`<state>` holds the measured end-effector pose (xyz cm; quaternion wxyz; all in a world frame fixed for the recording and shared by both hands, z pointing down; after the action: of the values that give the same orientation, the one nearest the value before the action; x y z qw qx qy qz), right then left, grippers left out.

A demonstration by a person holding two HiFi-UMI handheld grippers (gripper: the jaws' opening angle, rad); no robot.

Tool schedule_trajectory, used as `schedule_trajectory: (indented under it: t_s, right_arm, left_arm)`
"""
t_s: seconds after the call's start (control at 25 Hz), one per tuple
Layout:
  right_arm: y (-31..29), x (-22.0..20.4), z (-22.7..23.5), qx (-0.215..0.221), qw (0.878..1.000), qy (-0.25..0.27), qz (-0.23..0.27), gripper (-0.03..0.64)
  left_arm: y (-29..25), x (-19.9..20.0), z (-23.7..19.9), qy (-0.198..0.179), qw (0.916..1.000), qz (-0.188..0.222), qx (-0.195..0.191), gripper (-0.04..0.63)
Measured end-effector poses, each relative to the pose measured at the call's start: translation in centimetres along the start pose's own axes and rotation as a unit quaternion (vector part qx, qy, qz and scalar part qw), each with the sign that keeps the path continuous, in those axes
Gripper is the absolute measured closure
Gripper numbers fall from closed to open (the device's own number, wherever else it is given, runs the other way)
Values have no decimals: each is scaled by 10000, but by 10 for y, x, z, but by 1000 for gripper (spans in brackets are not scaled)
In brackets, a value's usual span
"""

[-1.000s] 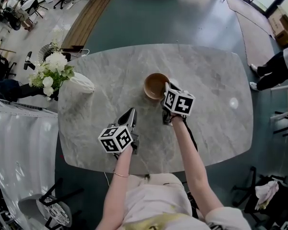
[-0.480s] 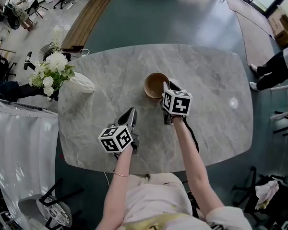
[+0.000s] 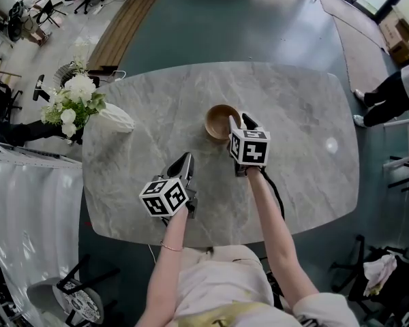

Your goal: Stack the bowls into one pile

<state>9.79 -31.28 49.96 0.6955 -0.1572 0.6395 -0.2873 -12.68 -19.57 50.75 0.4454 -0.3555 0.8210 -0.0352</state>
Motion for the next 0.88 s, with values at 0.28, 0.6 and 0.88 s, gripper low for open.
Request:
schedule_trajectory:
  t_s: [0.28, 0.6, 0.88]
  right_arm:
    - [15, -3, 2, 215, 9995, -202, 147, 500]
    - [58, -14, -2, 624, 9971, -200, 395, 582]
    - [109, -20, -3, 990, 9914, -301, 803, 609]
  left_arm:
    - [12, 9, 3, -291, 9993, 221, -87, 595]
    - [41, 17, 16, -749, 9961, 421, -221, 595]
    - [68, 25, 34, -1119, 9899, 798, -344, 595]
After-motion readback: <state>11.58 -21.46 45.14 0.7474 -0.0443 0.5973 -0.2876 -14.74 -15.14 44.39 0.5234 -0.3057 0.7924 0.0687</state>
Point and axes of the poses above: the fingertips, and each gripper's own axes: y backward along the fingers, z to its right, x out of its top, the point moved 10 cm from there along y, backward along the fingers, and after that the axes turned 6 degrees about -x, right-handed, at the moved point
